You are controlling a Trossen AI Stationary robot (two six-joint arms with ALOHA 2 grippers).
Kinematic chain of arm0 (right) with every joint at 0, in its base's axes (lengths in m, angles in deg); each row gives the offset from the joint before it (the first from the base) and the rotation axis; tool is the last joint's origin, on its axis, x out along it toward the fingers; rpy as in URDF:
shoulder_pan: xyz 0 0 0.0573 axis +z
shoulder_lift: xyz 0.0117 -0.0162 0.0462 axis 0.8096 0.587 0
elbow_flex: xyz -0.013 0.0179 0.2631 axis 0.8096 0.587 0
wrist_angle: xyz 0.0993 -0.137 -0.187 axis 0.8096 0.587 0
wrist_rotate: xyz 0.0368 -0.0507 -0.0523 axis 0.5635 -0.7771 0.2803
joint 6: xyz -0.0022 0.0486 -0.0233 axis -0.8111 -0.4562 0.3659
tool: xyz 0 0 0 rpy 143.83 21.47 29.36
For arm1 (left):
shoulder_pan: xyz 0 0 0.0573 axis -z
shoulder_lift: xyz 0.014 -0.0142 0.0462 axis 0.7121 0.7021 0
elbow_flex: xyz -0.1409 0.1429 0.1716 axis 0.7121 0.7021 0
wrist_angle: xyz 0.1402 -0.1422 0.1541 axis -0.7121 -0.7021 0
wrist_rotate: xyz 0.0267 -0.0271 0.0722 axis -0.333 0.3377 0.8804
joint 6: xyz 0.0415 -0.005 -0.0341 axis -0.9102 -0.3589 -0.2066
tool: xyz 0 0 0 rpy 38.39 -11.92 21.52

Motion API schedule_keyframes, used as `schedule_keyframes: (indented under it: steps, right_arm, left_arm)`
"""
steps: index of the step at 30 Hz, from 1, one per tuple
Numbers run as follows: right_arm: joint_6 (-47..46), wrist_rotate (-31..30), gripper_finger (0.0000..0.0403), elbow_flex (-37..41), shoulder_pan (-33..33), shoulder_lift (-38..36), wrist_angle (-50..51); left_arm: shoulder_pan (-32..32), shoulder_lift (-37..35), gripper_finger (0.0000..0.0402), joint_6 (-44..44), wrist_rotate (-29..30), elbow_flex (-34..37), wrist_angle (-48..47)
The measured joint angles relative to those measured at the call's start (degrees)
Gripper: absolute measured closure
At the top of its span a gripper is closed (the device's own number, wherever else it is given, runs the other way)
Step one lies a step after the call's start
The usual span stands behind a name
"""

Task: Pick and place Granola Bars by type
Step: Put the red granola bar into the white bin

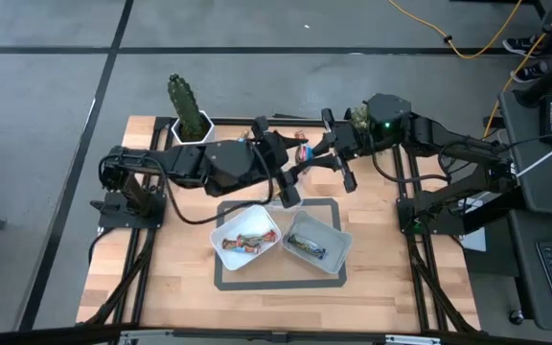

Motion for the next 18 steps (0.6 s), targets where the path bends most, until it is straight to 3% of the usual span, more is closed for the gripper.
schedule_keyframes:
  steps: [8, 18]
  right_arm:
    - [-0.04, -0.33, 0.0379, 0.0, -0.67, 0.04, 0.04]
    - [-2.83, -0.11, 0.0317, 0.04, -1.38, -0.42, 0.09]
  left_arm:
    - [-0.04, 0.02, 0.0353, -1.71, -0.65, 0.0, -0.75]
    - [-0.09, 0.0, 0.0367, -2.12, 0.46, 0.0, -1.96]
